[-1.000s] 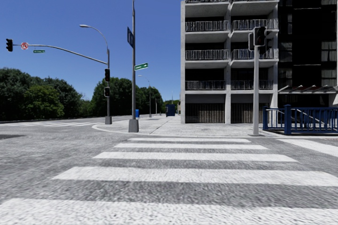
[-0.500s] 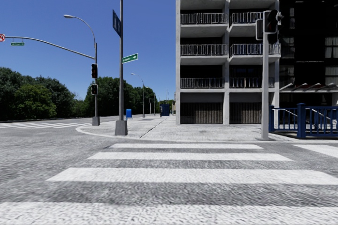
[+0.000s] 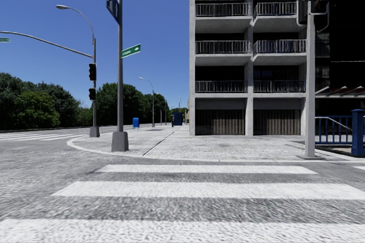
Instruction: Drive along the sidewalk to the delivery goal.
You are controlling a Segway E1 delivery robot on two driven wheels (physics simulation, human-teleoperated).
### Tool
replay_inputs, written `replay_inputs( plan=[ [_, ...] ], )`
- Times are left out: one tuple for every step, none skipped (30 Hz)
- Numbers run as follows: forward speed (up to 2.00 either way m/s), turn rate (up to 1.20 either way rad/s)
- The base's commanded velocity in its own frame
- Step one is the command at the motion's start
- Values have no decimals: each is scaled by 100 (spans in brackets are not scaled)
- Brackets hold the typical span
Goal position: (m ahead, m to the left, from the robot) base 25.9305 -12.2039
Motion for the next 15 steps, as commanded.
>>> replay_inputs(
  plan=[
    [200,0],
    [200,0],
    [200,0],
    [200,0],
    [200,0],
    [200,0],
    [200,0],
    [200,0],
    [200,0],
    [200,0],
    [200,0],
    [200,0],
    [200,0],
    [200,0],
    [200,0]
  ],
)
